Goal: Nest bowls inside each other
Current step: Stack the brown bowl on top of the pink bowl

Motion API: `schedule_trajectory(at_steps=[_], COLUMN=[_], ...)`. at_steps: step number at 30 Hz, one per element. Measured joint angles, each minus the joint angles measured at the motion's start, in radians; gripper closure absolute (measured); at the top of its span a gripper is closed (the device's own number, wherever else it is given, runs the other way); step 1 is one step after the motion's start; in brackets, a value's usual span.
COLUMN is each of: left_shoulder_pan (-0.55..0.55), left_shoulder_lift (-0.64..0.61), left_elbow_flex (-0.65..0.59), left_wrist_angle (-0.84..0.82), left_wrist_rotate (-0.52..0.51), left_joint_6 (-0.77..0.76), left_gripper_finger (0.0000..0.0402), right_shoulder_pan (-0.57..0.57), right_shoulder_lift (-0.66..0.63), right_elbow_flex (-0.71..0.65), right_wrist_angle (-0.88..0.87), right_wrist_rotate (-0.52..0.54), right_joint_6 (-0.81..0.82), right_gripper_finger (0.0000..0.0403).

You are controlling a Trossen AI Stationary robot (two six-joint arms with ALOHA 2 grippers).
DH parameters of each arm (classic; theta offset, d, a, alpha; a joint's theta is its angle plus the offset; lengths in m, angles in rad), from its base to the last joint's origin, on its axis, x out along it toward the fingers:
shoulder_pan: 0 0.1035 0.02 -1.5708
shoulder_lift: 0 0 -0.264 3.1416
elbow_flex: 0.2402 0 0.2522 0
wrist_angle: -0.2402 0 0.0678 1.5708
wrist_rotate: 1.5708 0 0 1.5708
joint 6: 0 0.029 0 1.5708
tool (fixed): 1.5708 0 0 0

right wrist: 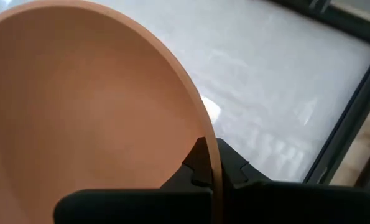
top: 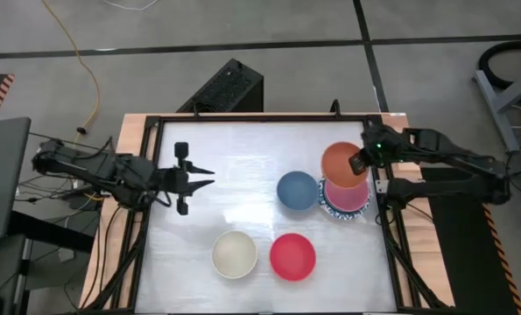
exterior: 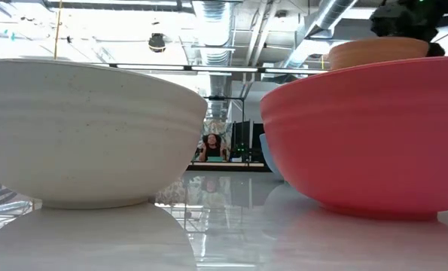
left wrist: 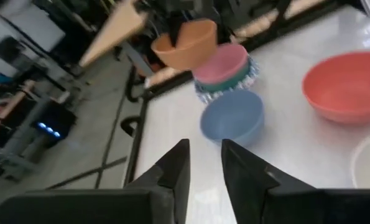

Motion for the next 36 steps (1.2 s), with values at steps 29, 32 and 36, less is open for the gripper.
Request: schedule_trajectory(at_steps=[29,32,36], left_shoulder_pan=[0.000,0.000,0.000], left_shoulder_lift=[-0.170,-0.170,-0.165], left_elbow_flex=[-0.212,-0.212,-0.212], left_wrist_angle=[0.123,0.123,0.124], left_wrist_rotate=[0.013,0.013,0.013], left_joint_6=[-0.081,-0.089,-0.099], left_gripper_finger=[0.0368,0.0368,0.0368], right_shoulder_pan=[0.196,0.196,0.194], right_shoulder_lift=[-0.005,-0.005,-0.004], right_elbow_flex=[-0.184,-0.202,-0.228], right_wrist_angle=[-0.076,-0.073,-0.077], right_wrist_rotate=[-0.040,-0.038,-0.035], right_joint_6=[0.251,0.251,0.266], right_gripper_finger=[0.0396,0.0395,0.0367])
